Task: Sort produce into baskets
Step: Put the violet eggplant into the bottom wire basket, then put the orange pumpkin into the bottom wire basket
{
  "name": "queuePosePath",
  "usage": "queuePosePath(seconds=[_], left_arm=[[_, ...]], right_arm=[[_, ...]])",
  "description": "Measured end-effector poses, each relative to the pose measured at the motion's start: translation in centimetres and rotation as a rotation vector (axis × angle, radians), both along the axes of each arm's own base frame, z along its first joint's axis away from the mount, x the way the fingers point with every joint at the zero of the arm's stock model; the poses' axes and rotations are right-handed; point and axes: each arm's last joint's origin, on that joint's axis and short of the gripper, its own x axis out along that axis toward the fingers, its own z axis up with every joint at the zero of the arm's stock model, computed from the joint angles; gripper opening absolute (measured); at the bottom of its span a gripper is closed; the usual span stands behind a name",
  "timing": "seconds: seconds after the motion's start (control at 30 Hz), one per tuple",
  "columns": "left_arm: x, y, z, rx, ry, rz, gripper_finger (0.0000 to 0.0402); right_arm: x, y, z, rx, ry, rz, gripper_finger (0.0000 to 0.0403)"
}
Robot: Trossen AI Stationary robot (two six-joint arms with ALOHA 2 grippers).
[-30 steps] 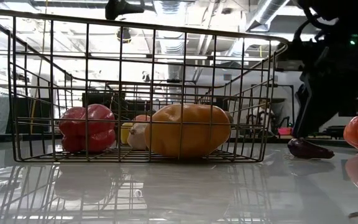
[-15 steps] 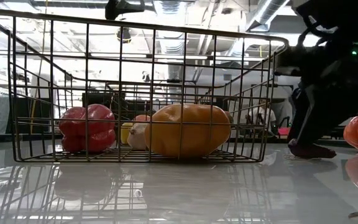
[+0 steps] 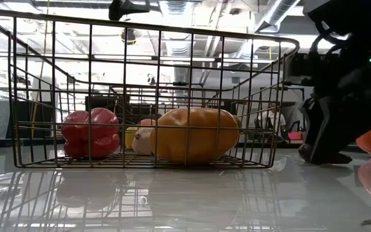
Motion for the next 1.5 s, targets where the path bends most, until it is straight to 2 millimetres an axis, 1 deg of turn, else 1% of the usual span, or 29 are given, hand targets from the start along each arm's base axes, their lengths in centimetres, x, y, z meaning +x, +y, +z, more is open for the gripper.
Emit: queuePosePath(seconds=[0.1, 0.2, 0.3, 0.4, 0.5, 0.6, 0.7, 0.87, 1.0, 1.07, 1.13, 1.2, 1.37, 1.43, 1.5], left_arm=[[0.0, 0.0, 0.0, 0.009, 0.002, -0.002, 0.0363], [0.0, 0.0, 0.0, 0.01, 0.003, -0.003, 0.0363], [0.0, 0.0, 0.0, 0.029, 0.007, -0.007, 0.0363], [0.0, 0.0, 0.0, 0.058, 0.012, -0.011, 0.0363], [0.0, 0.0, 0.0, 0.08, 0.017, -0.015, 0.0363], [0.0, 0.0, 0.0, 0.082, 0.017, -0.015, 0.0363], [0.0, 0.0, 0.0, 0.103, 0.022, -0.019, 0.0363], [0.0, 0.0, 0.0, 0.138, 0.031, -0.021, 0.0363], [0.0, 0.0, 0.0, 0.168, 0.039, -0.023, 0.0363], [0.0, 0.0, 0.0, 0.181, 0.043, -0.026, 0.0363], [0.0, 0.0, 0.0, 0.191, 0.045, -0.028, 0.0363], [0.0, 0.0, 0.0, 0.2, 0.047, -0.031, 0.0363], [0.0, 0.0, 0.0, 0.228, 0.057, -0.043, 0.0363], [0.0, 0.0, 0.0, 0.242, 0.059, -0.045, 0.0363], [0.0, 0.0, 0.0, 0.245, 0.059, -0.055, 0.0363]], right_arm=[[0.1, -0.1, 0.8, -0.006, 0.012, 0.001, 0.0161], [0.0, -0.6, 1.9, -0.037, 0.066, 0.002, 0.0112], [0.2, -1.6, 3.8, -0.045, 0.085, -0.03, 0.0081], [0.6, -2.6, 6.0, -0.049, 0.043, -0.031, 0.0076], [1.5, -3.9, 8.8, -0.048, -0.05, -0.038, 0.0084], [2.1, -5.5, 11.7, -0.038, -0.142, -0.084, 0.0091], [2.8, -6.8, 14.0, -0.022, -0.222, -0.14, 0.0092], [4.2, -7.9, 16.6, 0.073, -0.408, -0.147, 0.0092], [5.4, -7.7, 17.3, 0.155, -0.523, -0.089, 0.0094], [5.9, -7.6, 16.7, 0.184, -0.502, -0.059, 0.0102], [6.2, -7.6, 16.5, 0.218, -0.498, -0.034, 0.0123], [6.5, -7.5, 15.8, 0.255, -0.466, -0.041, 0.0157], [6.8, -7.6, 15.4, 0.305, -0.442, -0.096, 0.0259], [6.5, -7.9, 14.9, 0.304, -0.379, -0.122, 0.0289], [5.9, -8.3, 14.3, 0.333, -0.288, -0.201, 0.0306]])
